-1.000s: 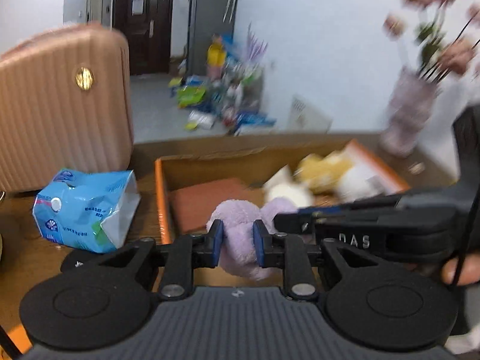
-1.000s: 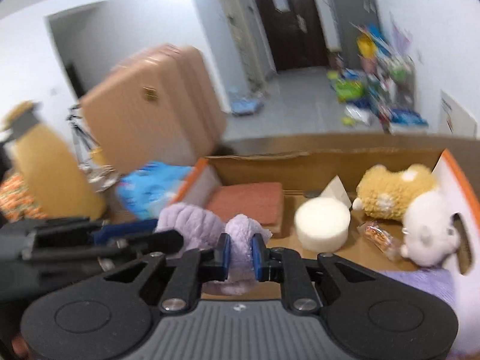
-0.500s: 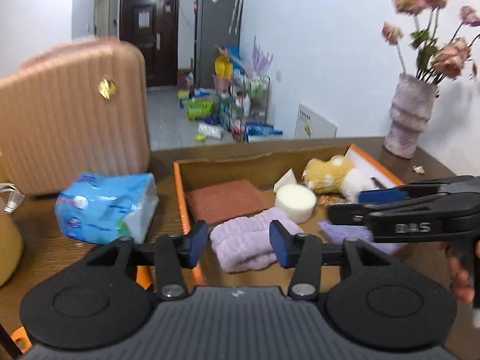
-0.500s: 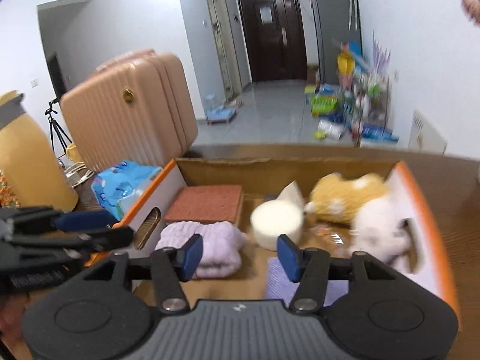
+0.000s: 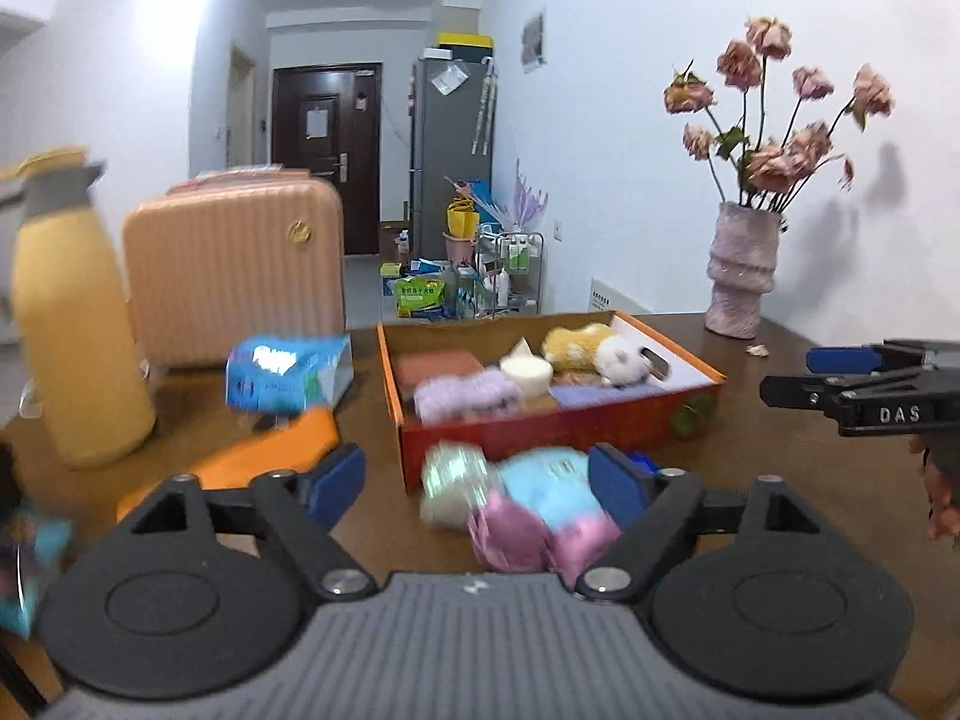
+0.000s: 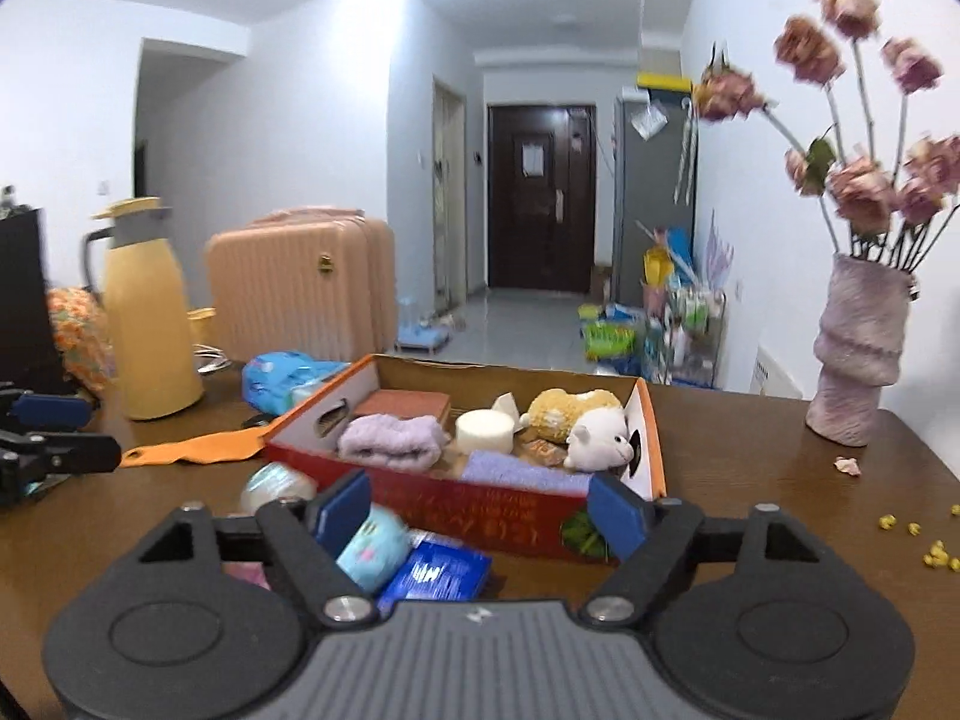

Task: Organize soft objects
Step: 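Withdraw both grippers from the box back toward the pile, then grasp the pink satin bow scrunchie with both grippers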

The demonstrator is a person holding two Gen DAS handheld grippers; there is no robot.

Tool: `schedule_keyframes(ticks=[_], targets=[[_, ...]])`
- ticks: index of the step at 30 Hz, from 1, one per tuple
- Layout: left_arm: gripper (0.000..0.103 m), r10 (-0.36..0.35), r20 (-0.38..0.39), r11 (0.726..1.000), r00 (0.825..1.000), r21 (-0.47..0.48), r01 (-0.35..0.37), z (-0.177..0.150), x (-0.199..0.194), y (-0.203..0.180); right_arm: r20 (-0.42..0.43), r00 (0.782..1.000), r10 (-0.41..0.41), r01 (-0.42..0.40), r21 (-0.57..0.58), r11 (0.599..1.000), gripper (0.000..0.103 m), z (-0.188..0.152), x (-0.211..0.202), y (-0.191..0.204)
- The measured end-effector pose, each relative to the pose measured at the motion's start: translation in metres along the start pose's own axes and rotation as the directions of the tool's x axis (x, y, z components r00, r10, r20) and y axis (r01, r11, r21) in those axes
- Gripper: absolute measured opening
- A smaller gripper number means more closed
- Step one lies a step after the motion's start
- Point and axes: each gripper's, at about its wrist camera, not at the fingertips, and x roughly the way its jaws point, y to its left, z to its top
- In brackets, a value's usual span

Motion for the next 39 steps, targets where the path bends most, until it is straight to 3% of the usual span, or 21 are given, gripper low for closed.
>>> schedule_keyframes(ticks=[4,8,11,13,19,32,39], targets=[[0.086,0.007,-0.036,0.993,0.999,-0.118,-0.011,-0.038,-0.036,-0.003,0.003,1.0,0.0,0.0,0.001,1.0,0.088,-0.038,-0.044,0.014],[0.09,0.017,-0.058,0.995,0.998,-0.096,-0.022,-0.072,-0.069,-0.017,-0.017,0.999,0.042,-0.041,0.061,0.997,0.088,-0.081,-0.083,0.031],[0.091,-0.022,-0.084,0.996,0.996,-0.086,0.014,-0.088,-0.085,-0.021,-0.035,0.995,0.09,-0.085,0.118,0.989,0.09,-0.104,-0.104,0.044],[0.091,-0.022,-0.093,0.995,0.995,-0.096,0.013,-0.092,-0.089,-0.02,-0.062,0.992,0.11,-0.103,0.117,0.988,0.09,-0.112,-0.108,0.053],[0.091,-0.026,-0.072,0.994,0.997,-0.107,0.019,-0.096,-0.091,-0.016,-0.072,0.995,0.073,-0.068,0.079,0.995,0.09,-0.113,-0.112,0.068],[0.09,-0.051,-0.102,0.989,0.994,-0.146,0.036,-0.083,-0.034,0.007,-0.111,0.994,0.019,-0.001,0.163,0.987,0.084,-0.104,-0.069,0.051],[0.083,-0.104,-0.058,0.986,0.993,-0.137,0.095,-0.035,0.047,0.015,-0.114,0.988,0.107,-0.072,0.276,0.958,0.072,-0.083,-0.006,0.044]])
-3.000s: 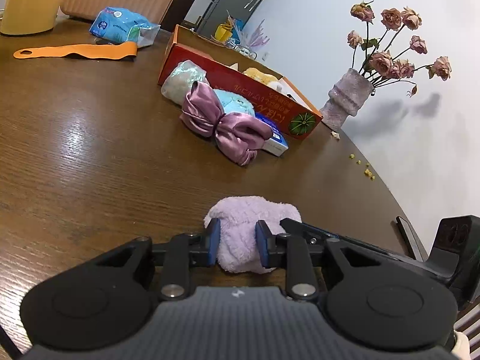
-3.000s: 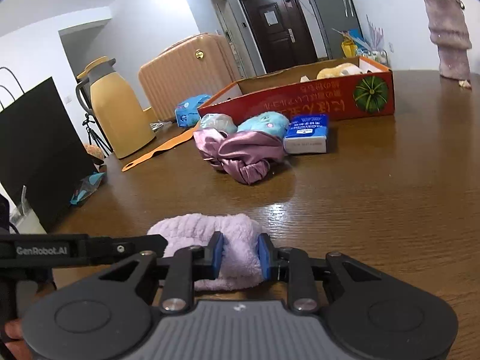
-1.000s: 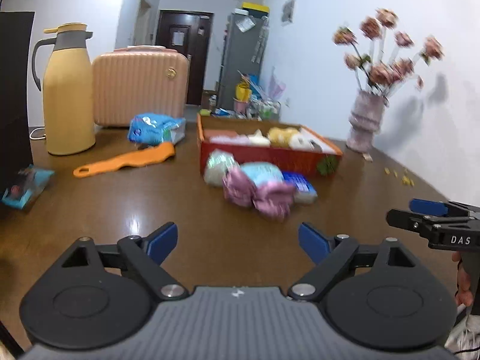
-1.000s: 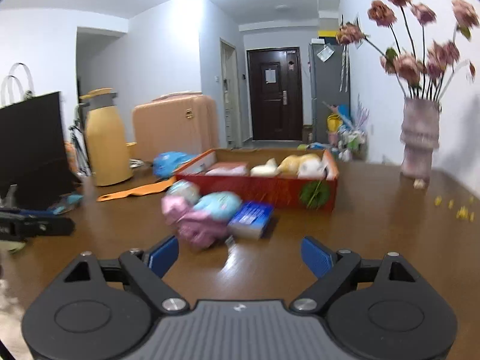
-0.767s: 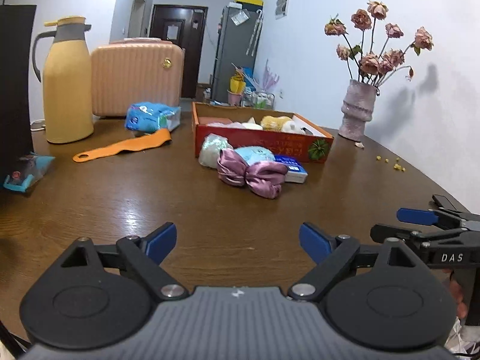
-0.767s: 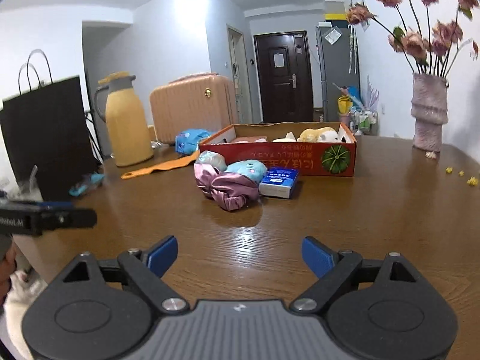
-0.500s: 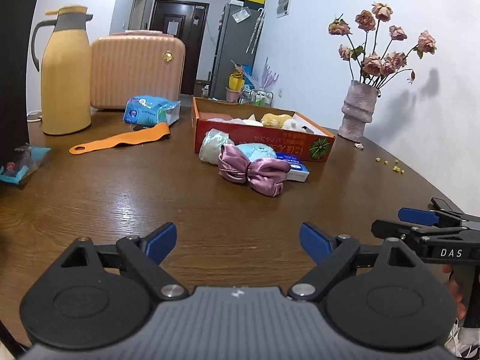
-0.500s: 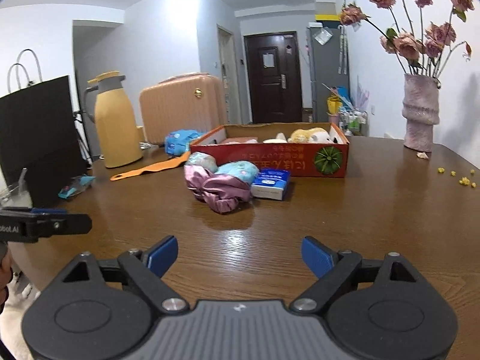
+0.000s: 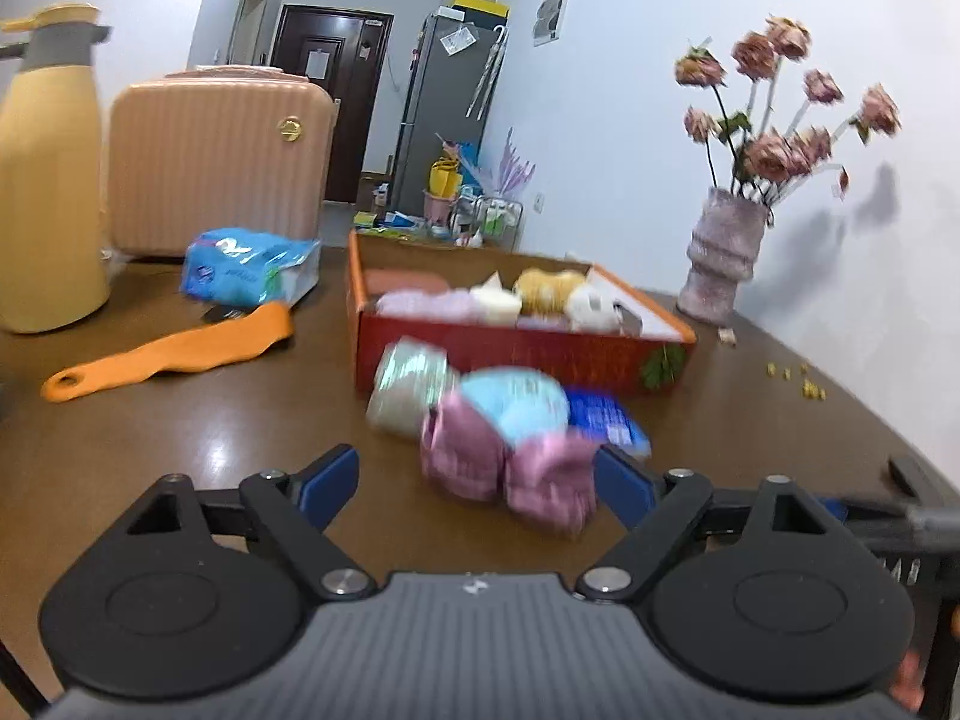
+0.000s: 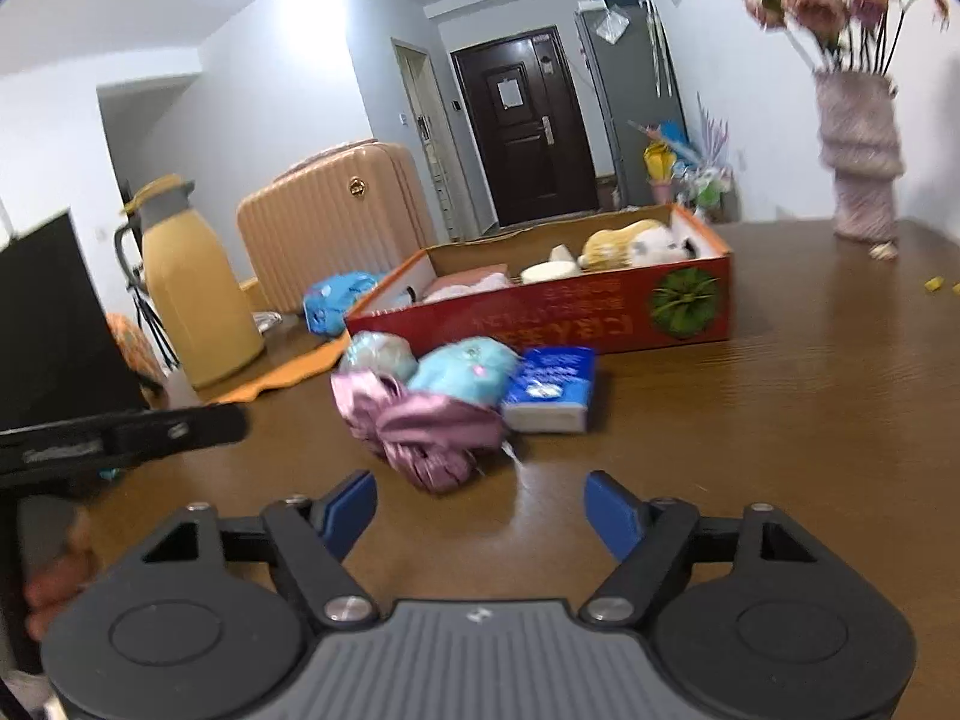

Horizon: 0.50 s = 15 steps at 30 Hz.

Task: Organize soft objects
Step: 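Grasp the pink satin bow scrunchie with both grippers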

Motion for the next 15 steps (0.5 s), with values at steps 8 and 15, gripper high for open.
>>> schedule_keyframes(ticks=[8,15], targets=[[0.026,-0.053,-0.147,0.983,0.988,-0.183,0.026,0.018,0.088,0.037,-0.028,1.0,0.014,-0.011,0.095,0.995,0.057,0.04,0.078,-0.005],[0.026,-0.042,-0.179,0.972,0.983,-0.236,-0.001,-0.032,0.048,0.044,-0.114,0.993,0.039,-0.031,0.076,0.997,0.053,0.019,0.103,0.0]])
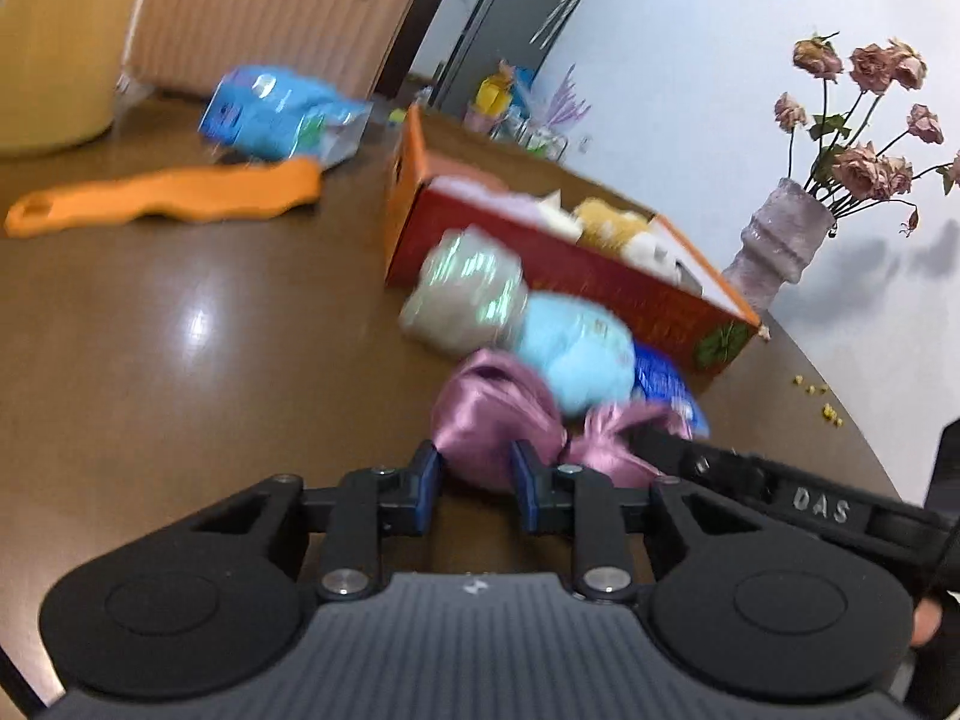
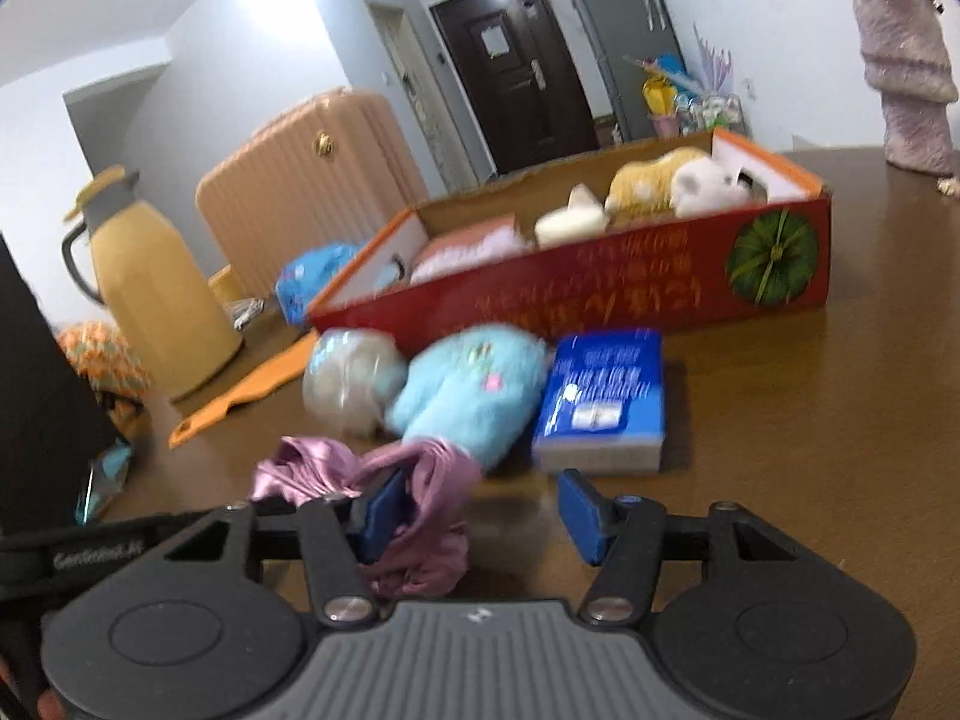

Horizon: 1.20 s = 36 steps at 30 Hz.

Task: Organize soft objects
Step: 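Grasp the pink satin bow scrunchie with both grippers, then carry the pink scrunchie into the cardboard box and release it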

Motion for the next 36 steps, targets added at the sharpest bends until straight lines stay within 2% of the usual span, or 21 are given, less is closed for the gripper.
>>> schedule_keyframes(ticks=[1,3,4,5,7,8,9,11,13,15,19,25,31,34,36], targets=[[0.026,-0.005,-0.012,1.0,1.0,0.001,0.005,-0.004,-0.002,0.0,-0.008,1.0,0.018,-0.018,-0.009,1.0,0.051,-0.002,0.001,0.003],[0.029,-0.009,0.001,1.0,1.0,0.02,0.009,-0.008,-0.005,-0.001,-0.033,0.998,0.044,-0.046,-0.046,0.998,0.036,-0.006,0.003,0.012],[0.039,-0.008,0.017,1.0,1.0,0.03,0.007,-0.007,-0.008,-0.002,-0.043,0.998,0.049,-0.051,-0.065,0.997,0.032,-0.008,0.005,0.017],[0.054,-0.01,0.038,0.999,0.999,0.041,0.008,-0.005,-0.012,-0.003,-0.05,0.998,0.047,-0.052,-0.089,0.995,0.022,-0.01,0.006,0.022],[0.074,-0.001,0.079,0.998,0.997,0.066,-0.005,0.001,-0.017,-0.005,-0.05,0.998,0.022,-0.03,-0.152,0.988,0.021,-0.015,0.006,0.032],[0.076,0.003,0.095,0.996,0.995,0.09,-0.011,0.005,-0.018,-0.006,-0.045,0.999,0.009,-0.017,-0.181,0.983,0.02,-0.017,0.005,0.037],[0.072,0.019,0.094,0.994,0.995,0.109,-0.029,0.009,-0.014,-0.006,-0.044,0.999,0.005,-0.013,-0.19,0.982,0.019,-0.019,0.003,0.039],[0.035,0.066,0.043,0.99,0.997,0.12,-0.07,0.011,-0.004,-0.006,-0.052,0.999,0.014,-0.024,-0.189,0.982,0.017,-0.023,-0.003,0.041],[0.025,0.022,0.01,0.992,1.0,0.121,-0.023,0.006,-0.006,-0.007,-0.051,0.998,0.02,-0.03,-0.199,0.979,0.016,-0.028,-0.014,0.043],[0.023,-0.017,0.003,0.989,1.0,0.145,0.016,-0.009,-0.016,-0.013,-0.04,0.999,0.01,-0.019,-0.215,0.977,0.015,-0.036,-0.031,0.045],[0.017,-0.091,-0.032,0.99,0.995,0.105,0.094,-0.038,-0.041,-0.019,-0.034,0.999,0.005,-0.012,-0.209,0.978,0.014,-0.053,-0.071,0.036],[0.014,-0.13,0.002,0.976,0.991,0.176,0.128,-0.056,-0.077,-0.051,-0.003,1.0,0.003,-0.003,-0.208,0.978,0.014,-0.067,-0.122,0.031],[0.014,-0.166,0.065,0.967,0.984,0.207,0.149,-0.037,-0.092,-0.073,0.069,0.997,0.041,-0.027,-0.185,0.982,0.013,-0.05,-0.145,0.028],[0.014,-0.176,0.106,0.96,0.979,0.238,0.147,-0.006,-0.09,-0.081,0.111,0.991,0.071,-0.047,-0.204,0.978,0.013,-0.019,-0.146,0.027],[0.014,-0.169,0.157,0.955,0.973,0.27,0.122,0.025,-0.086,-0.089,0.155,0.984,0.087,-0.049,-0.235,0.971,0.013,0.005,-0.144,0.031]])
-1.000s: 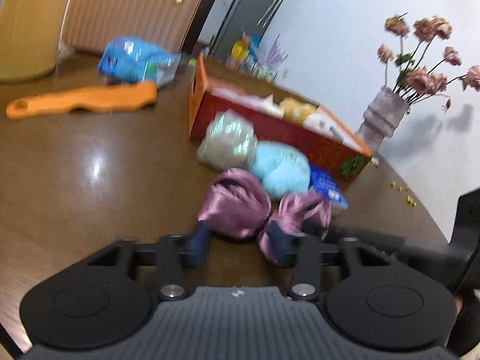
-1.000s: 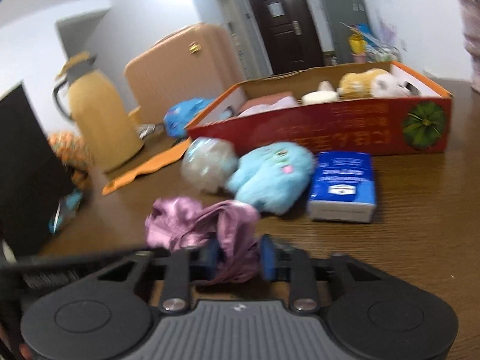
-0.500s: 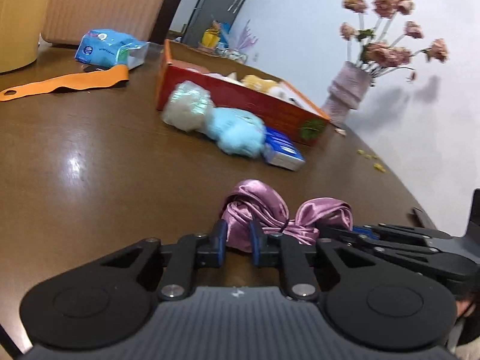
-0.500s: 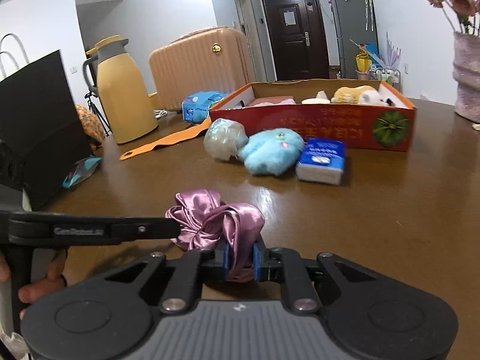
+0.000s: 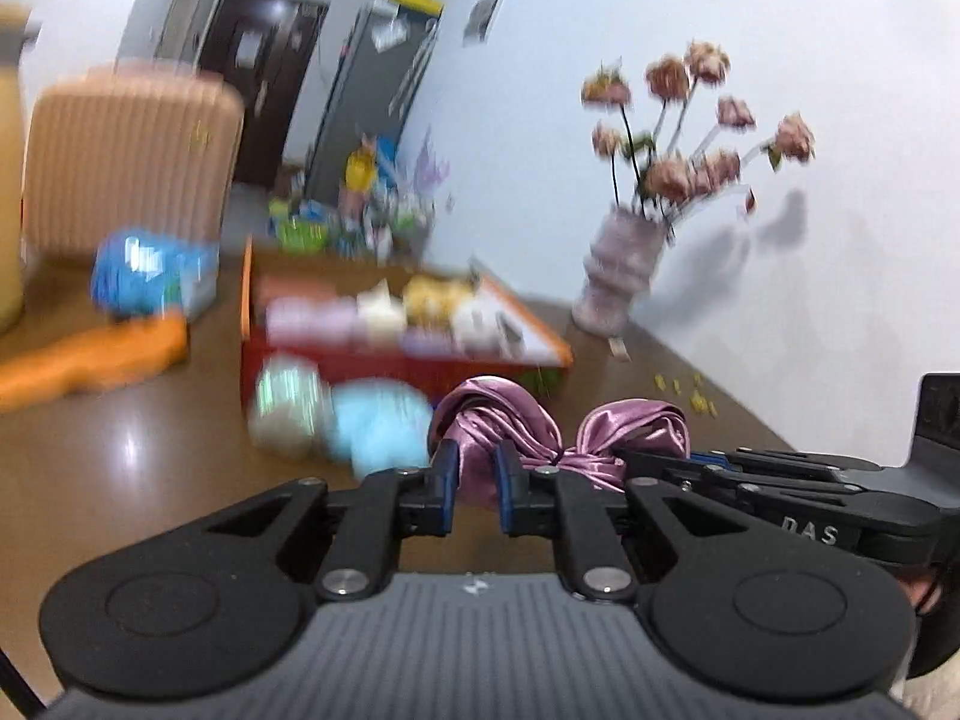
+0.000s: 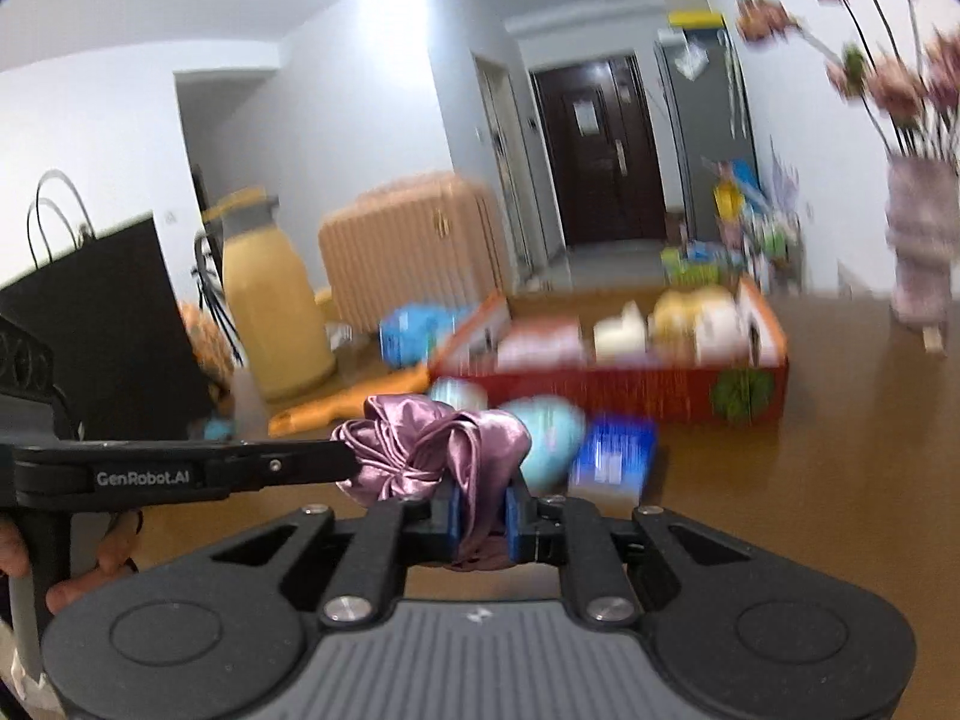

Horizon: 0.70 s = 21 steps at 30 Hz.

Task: Organize soft objects
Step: 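Carry the pink scrunchie into the cardboard box and release it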

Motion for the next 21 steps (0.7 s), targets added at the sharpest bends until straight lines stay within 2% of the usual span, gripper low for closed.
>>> schedule_keyframes(ticks=[2,4,8,10,13,14,15,17,20,21], targets=[[0.014,0.032,0.039,0.998,0.999,0.046,-0.034,0.028,0.015,0.003,0.034,0.999,0.013,-0.011,-0.048,0.999,0.013,0.028,0.016,-0.002],[0.014,0.057,0.042,0.997,0.997,0.049,-0.059,0.055,0.038,0.017,0.041,0.999,0.021,-0.018,-0.082,0.996,0.013,0.057,0.043,-0.009],[0.014,0.156,-0.019,0.987,0.988,0.038,-0.155,0.083,0.1,0.055,-0.054,0.997,0.046,-0.049,-0.056,0.997,0.013,0.104,0.135,-0.036],[0.014,0.236,-0.045,0.969,0.971,0.089,-0.231,0.086,0.133,0.067,-0.125,0.991,0.056,-0.059,-0.022,0.998,0.013,0.113,0.182,-0.048],[0.016,0.291,-0.102,0.953,0.951,0.116,-0.279,0.082,0.168,0.082,-0.214,0.976,0.049,-0.049,0.003,0.999,0.013,0.113,0.244,-0.062],[0.021,0.291,-0.124,0.954,0.949,0.116,-0.278,0.079,0.175,0.087,-0.243,0.969,0.046,-0.045,0.012,0.999,0.013,0.111,0.261,-0.067],[0.024,0.284,-0.14,0.955,0.949,0.126,-0.267,0.077,0.177,0.089,-0.287,0.956,0.064,-0.054,0.041,0.998,0.014,0.108,0.278,-0.073],[0.034,0.262,-0.111,0.958,0.959,0.149,-0.244,0.071,0.171,0.092,-0.343,0.935,0.095,-0.073,0.075,0.994,0.014,0.098,0.297,-0.077],[0.039,0.252,-0.09,0.958,0.963,0.165,-0.235,0.073,0.16,0.094,-0.378,0.923,0.067,-0.062,0.025,0.998,0.02,0.087,0.307,-0.071],[0.04,0.247,-0.088,0.961,0.965,0.154,-0.231,0.074,0.158,0.094,-0.372,0.926,0.06,-0.053,0.028,0.998,0.025,0.083,0.307,-0.07]])
